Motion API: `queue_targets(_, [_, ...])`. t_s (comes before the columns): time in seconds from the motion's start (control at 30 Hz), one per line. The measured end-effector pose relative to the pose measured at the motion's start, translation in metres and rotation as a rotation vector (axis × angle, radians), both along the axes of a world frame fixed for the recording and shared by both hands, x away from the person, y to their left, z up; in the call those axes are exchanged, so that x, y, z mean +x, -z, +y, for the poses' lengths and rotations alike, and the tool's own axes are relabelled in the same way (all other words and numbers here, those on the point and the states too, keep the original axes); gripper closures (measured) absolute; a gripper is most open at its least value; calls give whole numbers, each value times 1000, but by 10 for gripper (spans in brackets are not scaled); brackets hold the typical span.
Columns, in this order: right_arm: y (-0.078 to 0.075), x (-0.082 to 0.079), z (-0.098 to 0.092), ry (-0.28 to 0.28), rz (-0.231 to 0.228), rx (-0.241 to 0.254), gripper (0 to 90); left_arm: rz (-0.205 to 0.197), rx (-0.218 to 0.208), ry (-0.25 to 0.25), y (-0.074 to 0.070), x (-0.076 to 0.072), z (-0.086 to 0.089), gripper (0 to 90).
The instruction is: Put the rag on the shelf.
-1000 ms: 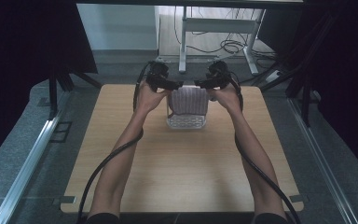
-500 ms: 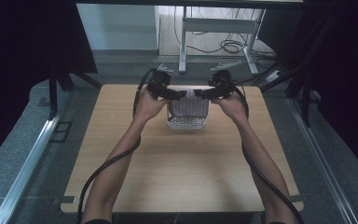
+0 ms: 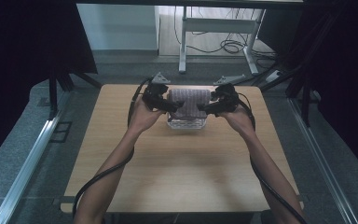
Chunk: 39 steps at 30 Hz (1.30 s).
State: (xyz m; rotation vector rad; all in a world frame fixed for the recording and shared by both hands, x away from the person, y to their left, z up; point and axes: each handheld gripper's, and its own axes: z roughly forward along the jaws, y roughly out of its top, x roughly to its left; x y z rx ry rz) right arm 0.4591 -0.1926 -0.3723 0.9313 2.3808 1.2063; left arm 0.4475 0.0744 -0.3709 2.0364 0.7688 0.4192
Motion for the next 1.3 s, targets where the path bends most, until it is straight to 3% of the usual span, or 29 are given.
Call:
queue_targets(0.27, [7,-22,-9,-17,-1,0,130,-18,-3,14,8,-27,10,96])
queue_targets(0.33, [11,-30,-13,-23,-2,-1,129,-25,16,11,12,-36,13,95])
queue_targets(0.63, [25,-51,-19,-34,-1,-2,125,-14,9,31,27,-57,19,95])
queue_targets(0.87, [47,-67,-23,-43,20,-24,120,-3,53,41,51,-74,22,95])
queue_targets(1.07, [74,-79,-26,-39,47,-27,120,20,29,39,74,-87,27,95])
queue_targets(1.3, [94,-86,-26,-43,69,-40,109,25,32,39,94,-98,29,96])
